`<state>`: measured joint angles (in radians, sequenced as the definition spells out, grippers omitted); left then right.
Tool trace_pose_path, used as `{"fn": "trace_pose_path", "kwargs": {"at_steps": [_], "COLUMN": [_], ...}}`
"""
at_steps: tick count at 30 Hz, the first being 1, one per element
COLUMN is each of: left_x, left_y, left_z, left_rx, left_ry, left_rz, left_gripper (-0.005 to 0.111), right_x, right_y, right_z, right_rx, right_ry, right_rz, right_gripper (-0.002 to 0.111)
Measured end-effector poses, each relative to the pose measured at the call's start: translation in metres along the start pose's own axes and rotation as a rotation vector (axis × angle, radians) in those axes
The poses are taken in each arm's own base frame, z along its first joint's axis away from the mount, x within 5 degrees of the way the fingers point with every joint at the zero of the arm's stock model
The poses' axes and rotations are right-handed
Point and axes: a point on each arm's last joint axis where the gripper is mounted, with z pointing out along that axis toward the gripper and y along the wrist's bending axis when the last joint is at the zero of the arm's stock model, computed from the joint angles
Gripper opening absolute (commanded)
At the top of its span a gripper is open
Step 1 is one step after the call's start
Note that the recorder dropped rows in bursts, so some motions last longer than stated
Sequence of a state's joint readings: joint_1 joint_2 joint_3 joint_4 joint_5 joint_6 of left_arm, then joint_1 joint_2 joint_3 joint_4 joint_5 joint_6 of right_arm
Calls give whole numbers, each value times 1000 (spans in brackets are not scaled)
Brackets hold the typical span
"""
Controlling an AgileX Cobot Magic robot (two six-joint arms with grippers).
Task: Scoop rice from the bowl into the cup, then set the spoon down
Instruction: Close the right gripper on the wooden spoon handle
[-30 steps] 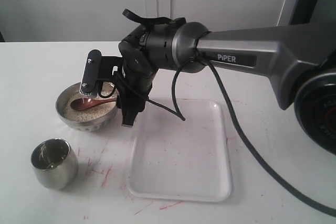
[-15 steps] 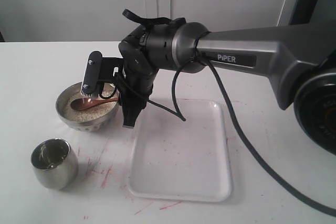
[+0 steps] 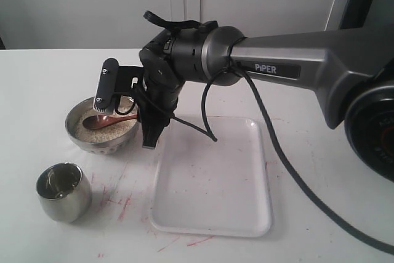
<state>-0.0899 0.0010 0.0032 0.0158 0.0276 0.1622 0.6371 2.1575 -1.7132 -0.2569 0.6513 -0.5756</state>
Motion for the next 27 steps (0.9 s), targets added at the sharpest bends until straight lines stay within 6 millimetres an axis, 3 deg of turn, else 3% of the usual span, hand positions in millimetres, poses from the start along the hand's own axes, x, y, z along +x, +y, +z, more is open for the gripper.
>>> {"fn": "trace_pose_path", "kwargs": {"at_steps": [20,27], "left_x": [0,0], "left_y": [0,0], "left_z": [0,0], "left_rx": [0,0], "left_ry": [0,0], "left_rz": [0,0], "left_gripper": [14,14], "right_x": [-3,-1], "right_y": [-1,4], "right_z": [0,11], "right_rx": [15,-2], "right_ry": [-36,-24], "right_rz": [9,9], "right_gripper": [38,38]}}
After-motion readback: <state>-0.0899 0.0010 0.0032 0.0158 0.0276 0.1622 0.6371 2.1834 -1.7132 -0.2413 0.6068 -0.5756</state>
